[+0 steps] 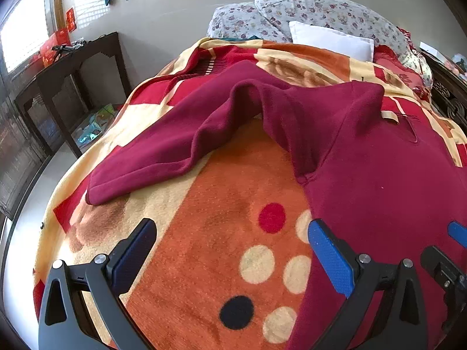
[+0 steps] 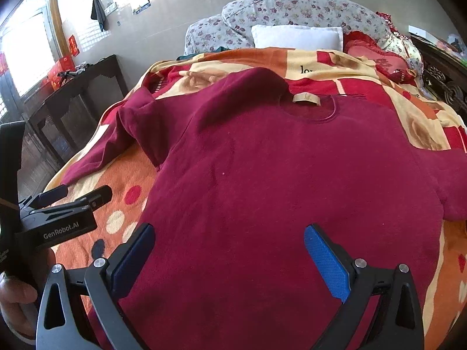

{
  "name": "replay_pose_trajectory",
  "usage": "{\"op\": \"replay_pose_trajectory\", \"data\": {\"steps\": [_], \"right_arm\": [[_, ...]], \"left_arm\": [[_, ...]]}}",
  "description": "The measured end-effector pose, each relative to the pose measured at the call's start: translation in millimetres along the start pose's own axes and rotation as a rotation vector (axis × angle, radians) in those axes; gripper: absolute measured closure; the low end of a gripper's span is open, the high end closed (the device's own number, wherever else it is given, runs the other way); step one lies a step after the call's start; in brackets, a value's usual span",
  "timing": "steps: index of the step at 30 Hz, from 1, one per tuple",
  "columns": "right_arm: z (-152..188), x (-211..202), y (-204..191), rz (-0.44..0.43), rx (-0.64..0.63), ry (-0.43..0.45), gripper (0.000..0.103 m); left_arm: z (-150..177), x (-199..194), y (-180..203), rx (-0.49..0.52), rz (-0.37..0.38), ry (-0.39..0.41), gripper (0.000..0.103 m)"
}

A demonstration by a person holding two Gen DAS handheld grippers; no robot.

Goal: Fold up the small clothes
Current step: 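Move the left gripper toward the sweatshirt sleeve lying on the blanket, then grasp the sleeve with the left gripper and fold it across the shirt body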

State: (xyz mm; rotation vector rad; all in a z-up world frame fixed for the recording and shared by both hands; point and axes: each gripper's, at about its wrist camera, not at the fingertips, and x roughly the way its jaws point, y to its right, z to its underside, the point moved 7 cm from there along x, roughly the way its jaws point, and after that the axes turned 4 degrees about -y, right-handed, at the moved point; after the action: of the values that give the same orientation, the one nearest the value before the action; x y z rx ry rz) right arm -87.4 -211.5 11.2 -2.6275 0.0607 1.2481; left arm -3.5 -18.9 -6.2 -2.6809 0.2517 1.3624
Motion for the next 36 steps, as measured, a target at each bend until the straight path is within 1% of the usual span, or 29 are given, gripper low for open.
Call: {"op": "replay_pose_trajectory", "data": {"steps": [5, 11, 15, 19, 23, 26, 27, 29, 30, 33, 36], "right_arm": [[-0.4, 5.5, -1.1, 0.003, -0.007, -0.004, 0.0], [0.3, 12.1, -4.5, -0.002, -0.015, -0.025, 0.0], [0.1, 16.1, -6.1, -0.002, -0.022, -0.031, 0.0], [1.0, 20.9, -8.4, -0.006, -0.027, -0.043, 0.0], [3.0, 24.8, -12.2, -0.013, -0.037, -0.056, 0.0], [5.0, 27.7, -13.4, -0.014, -0.043, -0.068, 0.0], [5.6, 28.1, -13.8, -0.017, -0.043, -0.071, 0.0], [5.6, 30.2, -14.4, -0.02, -0.044, -0.078, 0.0], [5.8, 30.8, -15.2, -0.021, -0.044, -0.079, 0.0], [6.4, 33.7, -18.5, -0.032, -0.047, -0.087, 0.0], [7.7, 35.6, -22.1, -0.032, -0.059, -0.094, 0.0]], "left_arm": [[-2.1, 5.2, -12.4, -0.025, -0.009, -0.007, 0.0], [-3.2, 17.1, -36.2, -0.081, -0.01, -0.043, 0.0], [-4.7, 24.9, -61.4, -0.15, -0.017, -0.061, 0.0], [-6.7, 29.4, -84.3, -0.226, -0.007, -0.067, 0.0], [-10.4, 35.0, -105.3, -0.319, 0.031, -0.067, 0.0], [-11.8, 43.1, -120.7, -0.4, 0.095, -0.082, 0.0], [-13.8, 44.9, -127.9, -0.432, 0.123, -0.074, 0.0], [-17.3, 45.4, -137.1, -0.473, 0.148, -0.055, 0.0], [-20.5, 47.7, -143.1, -0.506, 0.176, -0.051, 0.0], [-24.5, 58.7, -150.4, -0.568, 0.233, -0.075, 0.0], [-29.8, 67.0, -152.7, -0.579, 0.234, -0.069, 0.002]]}}
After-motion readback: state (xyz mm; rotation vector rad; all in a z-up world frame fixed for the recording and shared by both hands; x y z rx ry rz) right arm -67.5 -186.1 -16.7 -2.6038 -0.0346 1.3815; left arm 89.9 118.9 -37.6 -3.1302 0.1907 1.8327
